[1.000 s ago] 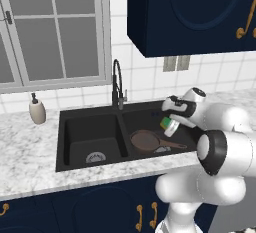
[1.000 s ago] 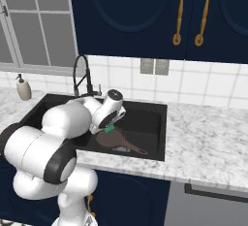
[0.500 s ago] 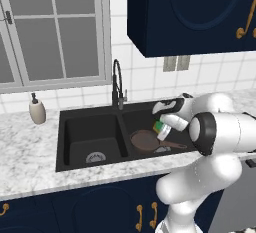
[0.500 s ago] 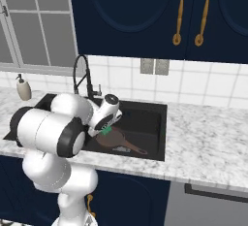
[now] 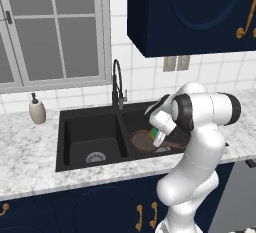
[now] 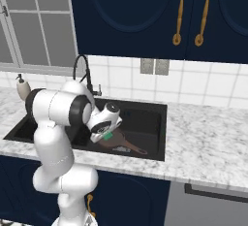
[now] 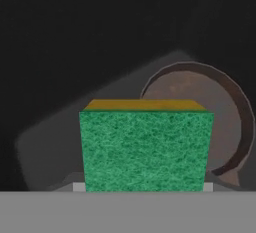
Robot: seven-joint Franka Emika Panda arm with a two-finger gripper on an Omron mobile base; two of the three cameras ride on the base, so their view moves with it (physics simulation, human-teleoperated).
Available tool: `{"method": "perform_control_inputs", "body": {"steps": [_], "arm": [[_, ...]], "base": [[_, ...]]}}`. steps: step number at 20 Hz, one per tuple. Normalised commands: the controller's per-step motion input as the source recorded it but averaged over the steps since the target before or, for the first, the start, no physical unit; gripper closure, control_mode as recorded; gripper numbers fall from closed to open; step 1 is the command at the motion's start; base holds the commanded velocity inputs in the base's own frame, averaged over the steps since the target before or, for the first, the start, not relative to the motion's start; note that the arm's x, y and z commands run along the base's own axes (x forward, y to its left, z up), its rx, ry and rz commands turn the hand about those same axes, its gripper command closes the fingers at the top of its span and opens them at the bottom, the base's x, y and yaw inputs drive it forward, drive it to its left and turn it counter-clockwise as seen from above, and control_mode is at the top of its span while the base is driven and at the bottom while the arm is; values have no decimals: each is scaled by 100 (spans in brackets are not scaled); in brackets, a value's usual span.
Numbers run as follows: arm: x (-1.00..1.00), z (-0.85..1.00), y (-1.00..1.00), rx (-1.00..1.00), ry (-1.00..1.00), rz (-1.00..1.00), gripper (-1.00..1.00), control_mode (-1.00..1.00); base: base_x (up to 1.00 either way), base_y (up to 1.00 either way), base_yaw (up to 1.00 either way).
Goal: Pick the pan and sponge and place them into the sink. Then turn on the water.
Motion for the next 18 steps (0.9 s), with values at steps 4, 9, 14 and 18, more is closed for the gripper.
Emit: {"method": "perform_control_inputs", "body": {"steps": [4,9,14,18], "arm": [[42,-35,0,0,3,3,100,-100],[42,-40,0,0,5,3,100,-100],[52,-23,0,0,0,2,100,-100],[45,-24,0,0,0,1,100,-100]], "base": [[0,0,0],[0,0,0],[0,0,0],[0,0,0]]}}
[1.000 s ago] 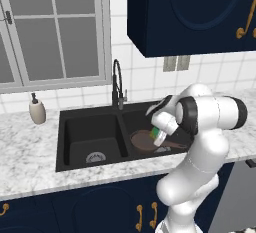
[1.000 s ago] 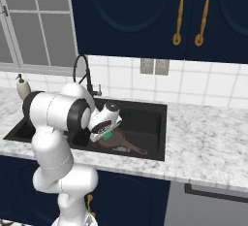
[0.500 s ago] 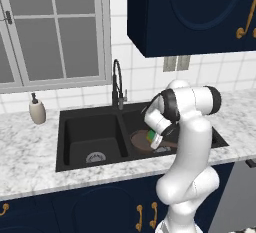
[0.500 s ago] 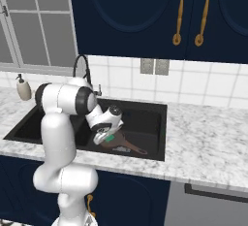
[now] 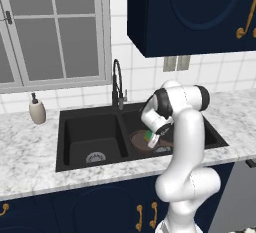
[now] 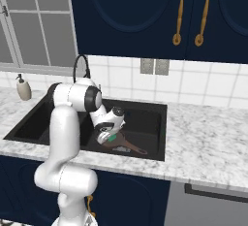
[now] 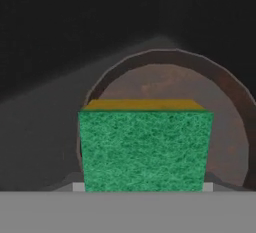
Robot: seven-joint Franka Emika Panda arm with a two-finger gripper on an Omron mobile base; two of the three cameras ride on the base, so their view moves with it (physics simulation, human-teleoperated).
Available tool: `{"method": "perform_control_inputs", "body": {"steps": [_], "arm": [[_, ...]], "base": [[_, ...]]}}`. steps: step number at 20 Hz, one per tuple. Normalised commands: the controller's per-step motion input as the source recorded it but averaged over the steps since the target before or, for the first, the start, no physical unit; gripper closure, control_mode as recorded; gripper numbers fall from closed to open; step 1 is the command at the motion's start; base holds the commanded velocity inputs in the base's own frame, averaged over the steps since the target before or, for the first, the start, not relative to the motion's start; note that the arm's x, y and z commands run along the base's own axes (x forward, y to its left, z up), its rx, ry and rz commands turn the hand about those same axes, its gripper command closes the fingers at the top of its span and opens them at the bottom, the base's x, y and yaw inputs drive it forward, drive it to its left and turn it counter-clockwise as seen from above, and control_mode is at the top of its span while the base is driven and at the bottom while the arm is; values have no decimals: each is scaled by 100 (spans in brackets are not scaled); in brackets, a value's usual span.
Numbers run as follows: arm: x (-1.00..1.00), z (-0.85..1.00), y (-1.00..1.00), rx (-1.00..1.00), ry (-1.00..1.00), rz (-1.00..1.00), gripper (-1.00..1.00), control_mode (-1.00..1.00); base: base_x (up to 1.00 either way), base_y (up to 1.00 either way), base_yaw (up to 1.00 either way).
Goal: Pick the pan and sponge and place them into the sink. Then turn on the water.
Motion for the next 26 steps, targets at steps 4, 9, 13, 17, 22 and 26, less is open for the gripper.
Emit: {"method": "perform_control_inputs", "body": {"steps": [4,9,13,17,22,26], "arm": [[43,-32,0,0,0,1,100,-100],[37,-35,0,0,0,1,100,-100],[29,-34,0,0,0,1,100,-100],[26,-31,0,0,0,1,100,-100],[16,-16,0,0,0,0,-100,-100],[-12,32,-1,6,-10,0,-100,-100]], "base": [[0,0,0],[0,0,0],[0,0,0],[0,0,0],[0,0,0],[0,0,0]]}}
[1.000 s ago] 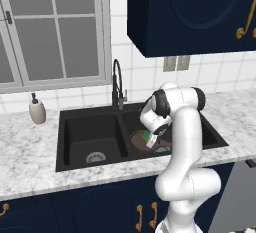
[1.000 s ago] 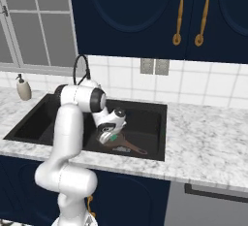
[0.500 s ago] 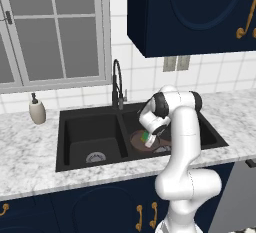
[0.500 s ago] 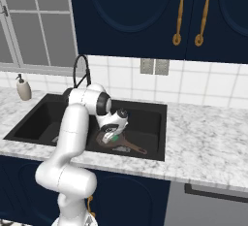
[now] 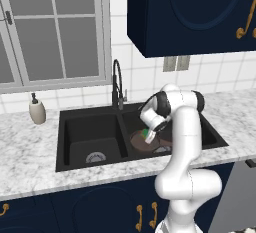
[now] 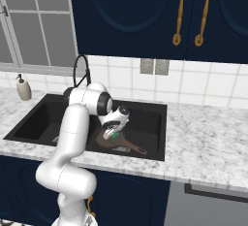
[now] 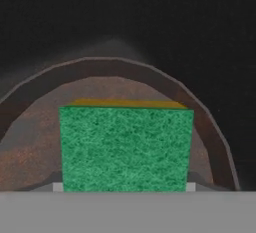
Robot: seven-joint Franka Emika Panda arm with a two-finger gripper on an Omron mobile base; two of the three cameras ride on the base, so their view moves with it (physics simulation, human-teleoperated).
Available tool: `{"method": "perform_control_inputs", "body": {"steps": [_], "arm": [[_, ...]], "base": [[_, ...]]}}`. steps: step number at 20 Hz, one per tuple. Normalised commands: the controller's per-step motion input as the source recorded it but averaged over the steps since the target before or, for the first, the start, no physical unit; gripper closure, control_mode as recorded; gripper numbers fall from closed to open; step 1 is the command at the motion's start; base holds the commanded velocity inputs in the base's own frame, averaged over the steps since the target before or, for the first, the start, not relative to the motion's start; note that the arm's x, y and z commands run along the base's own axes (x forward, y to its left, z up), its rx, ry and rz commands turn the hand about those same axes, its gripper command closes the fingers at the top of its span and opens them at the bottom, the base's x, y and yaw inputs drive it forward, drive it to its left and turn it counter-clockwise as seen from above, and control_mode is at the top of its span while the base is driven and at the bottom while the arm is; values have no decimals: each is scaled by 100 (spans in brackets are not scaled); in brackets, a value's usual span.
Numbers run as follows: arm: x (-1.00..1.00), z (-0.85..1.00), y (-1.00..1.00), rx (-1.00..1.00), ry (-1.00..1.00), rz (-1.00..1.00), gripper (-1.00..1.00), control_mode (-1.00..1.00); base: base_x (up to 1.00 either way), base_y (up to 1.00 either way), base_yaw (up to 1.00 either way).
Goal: Pick the pan and sponge and place them into the sink. Then turn on the water.
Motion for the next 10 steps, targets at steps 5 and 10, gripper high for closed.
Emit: {"method": "perform_control_inputs", "body": {"steps": [5,10], "arm": [[-19,43,-4,7,-8,0,-100,-100],[-36,41,-10,6,-9,0,-100,-100]], "base": [[0,0,0],[0,0,0]]}}
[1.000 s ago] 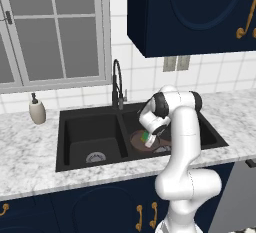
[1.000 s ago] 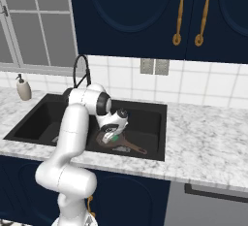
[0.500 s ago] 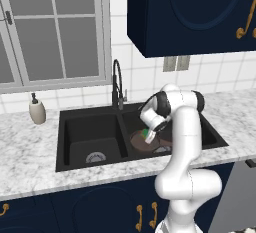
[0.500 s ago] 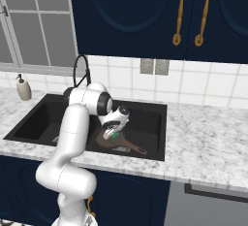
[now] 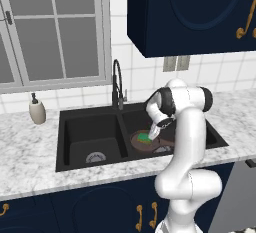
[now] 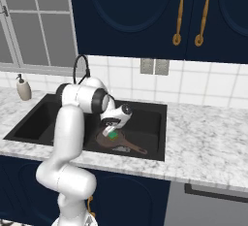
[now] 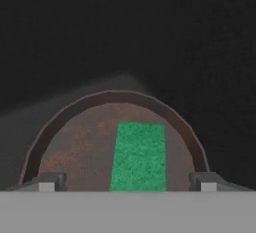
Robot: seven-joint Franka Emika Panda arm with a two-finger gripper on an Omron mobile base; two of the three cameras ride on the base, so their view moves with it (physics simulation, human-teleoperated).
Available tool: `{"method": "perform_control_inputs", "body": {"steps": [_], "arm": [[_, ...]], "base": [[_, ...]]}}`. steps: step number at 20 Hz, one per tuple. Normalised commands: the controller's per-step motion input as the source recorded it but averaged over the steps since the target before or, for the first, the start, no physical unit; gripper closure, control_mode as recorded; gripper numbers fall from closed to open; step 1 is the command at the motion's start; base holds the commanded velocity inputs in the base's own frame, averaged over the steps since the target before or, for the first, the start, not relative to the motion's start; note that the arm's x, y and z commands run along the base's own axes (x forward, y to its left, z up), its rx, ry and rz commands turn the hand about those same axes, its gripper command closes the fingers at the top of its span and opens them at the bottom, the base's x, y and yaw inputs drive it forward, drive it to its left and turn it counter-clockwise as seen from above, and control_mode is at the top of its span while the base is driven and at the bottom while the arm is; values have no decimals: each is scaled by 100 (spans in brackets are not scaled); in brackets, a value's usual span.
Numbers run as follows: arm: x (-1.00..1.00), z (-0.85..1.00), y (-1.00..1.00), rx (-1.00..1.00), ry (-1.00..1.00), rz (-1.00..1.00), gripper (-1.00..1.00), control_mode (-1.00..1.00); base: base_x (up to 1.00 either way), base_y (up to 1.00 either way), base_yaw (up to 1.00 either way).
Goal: Pick the pan and sponge and place them into the sink. Then turn on the water.
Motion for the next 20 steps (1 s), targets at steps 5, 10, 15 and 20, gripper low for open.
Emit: {"method": "perform_control_inputs", "body": {"steps": [5,10,15,20], "arm": [[-69,74,-18,8,-16,0,-100,-100],[-58,58,-7,4,-13,1,-100,-100],[-45,38,0,0,-10,0,-100,-100],[-37,58,-5,3,-12,0,-100,-100]], "base": [[0,0,0],[0,0,0],[0,0,0],[0,0,0]]}}
